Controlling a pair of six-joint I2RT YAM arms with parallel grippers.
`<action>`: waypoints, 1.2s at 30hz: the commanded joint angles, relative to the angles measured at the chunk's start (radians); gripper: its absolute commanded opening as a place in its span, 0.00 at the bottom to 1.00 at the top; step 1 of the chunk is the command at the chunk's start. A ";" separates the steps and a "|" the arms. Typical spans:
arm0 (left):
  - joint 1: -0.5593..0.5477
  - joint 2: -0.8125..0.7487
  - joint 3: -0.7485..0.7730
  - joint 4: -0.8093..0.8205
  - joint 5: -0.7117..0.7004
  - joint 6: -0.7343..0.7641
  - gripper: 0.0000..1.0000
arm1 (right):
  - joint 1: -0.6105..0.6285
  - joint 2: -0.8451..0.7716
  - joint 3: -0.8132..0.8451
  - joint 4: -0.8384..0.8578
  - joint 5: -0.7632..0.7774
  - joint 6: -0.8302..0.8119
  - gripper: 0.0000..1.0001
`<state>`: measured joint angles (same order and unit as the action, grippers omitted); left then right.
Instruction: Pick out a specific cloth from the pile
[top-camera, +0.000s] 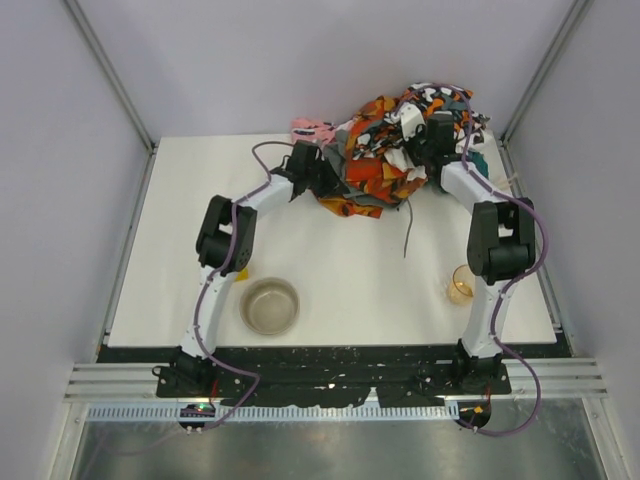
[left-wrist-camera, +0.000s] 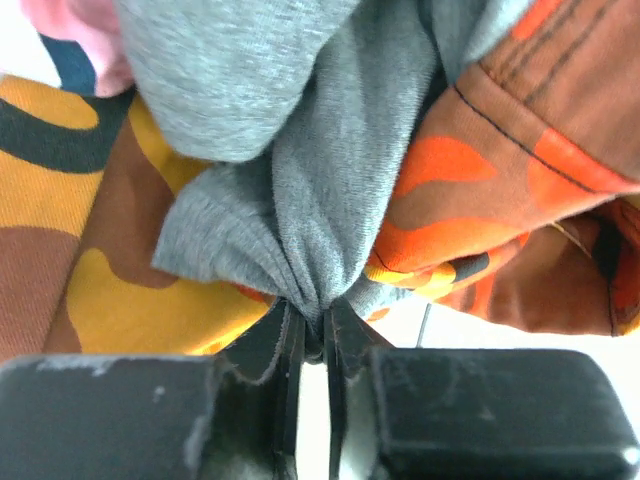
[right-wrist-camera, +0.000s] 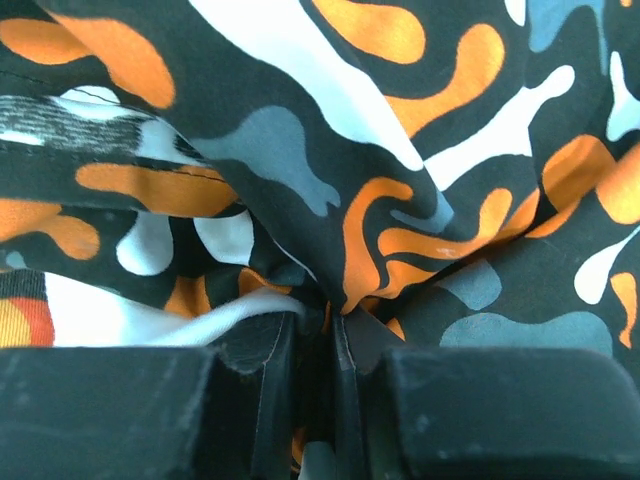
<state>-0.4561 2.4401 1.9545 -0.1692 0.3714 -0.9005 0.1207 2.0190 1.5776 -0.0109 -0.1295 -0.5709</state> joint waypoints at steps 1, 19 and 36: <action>0.007 -0.081 -0.040 0.028 0.058 0.060 0.03 | 0.068 0.069 0.084 -0.050 -0.027 0.014 0.18; 0.037 -0.417 0.568 -0.323 -0.127 0.501 0.00 | 0.126 0.338 0.401 -0.470 0.284 -0.121 0.18; 0.063 -0.748 0.577 -0.329 -0.232 0.681 0.00 | 0.158 0.416 0.559 -0.567 0.415 -0.139 0.21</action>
<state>-0.3878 1.7035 2.5191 -0.5053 0.1749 -0.2821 0.2867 2.4481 2.1349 -0.4591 0.3275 -0.7612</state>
